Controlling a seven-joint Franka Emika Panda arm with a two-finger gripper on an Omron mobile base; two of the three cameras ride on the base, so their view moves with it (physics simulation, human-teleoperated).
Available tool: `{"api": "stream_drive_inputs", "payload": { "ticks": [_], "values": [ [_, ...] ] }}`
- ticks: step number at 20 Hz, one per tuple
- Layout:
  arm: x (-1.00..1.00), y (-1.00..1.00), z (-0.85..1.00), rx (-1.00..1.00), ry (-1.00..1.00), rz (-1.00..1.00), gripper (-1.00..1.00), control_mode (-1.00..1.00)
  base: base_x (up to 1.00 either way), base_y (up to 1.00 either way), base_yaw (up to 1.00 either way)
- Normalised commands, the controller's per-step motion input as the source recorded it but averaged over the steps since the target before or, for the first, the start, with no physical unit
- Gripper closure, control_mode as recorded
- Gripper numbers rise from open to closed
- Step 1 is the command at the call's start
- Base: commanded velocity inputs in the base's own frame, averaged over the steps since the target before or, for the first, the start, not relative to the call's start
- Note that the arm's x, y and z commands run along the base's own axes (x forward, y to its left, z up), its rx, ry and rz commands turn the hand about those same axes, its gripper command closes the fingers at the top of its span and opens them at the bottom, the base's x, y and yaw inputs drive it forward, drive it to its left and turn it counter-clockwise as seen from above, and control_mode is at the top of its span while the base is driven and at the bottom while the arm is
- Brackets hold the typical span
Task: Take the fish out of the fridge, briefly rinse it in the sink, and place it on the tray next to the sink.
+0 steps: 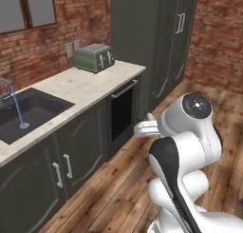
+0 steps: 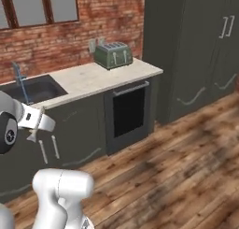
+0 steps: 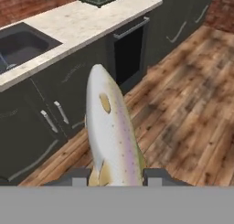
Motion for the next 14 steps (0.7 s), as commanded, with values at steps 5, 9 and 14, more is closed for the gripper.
{"api": "stream_drive_inputs", "payload": {
  "ticks": [5, 9, 14],
  "values": [
    [0.0, 0.0, 0.0, 0.0, 0.0, 0.0, 1.0, 1.0, 1.0, -0.13, 0.57],
    [0.0, 0.0, 0.0, 0.0, 0.0, 0.0, 1.0, 1.0, 1.0, -0.12, 0.58],
    [0.0, 0.0, 0.0, 0.0, 0.0, 0.0, 1.0, 1.0, 1.0, -0.23, 0.54]
  ]
}}
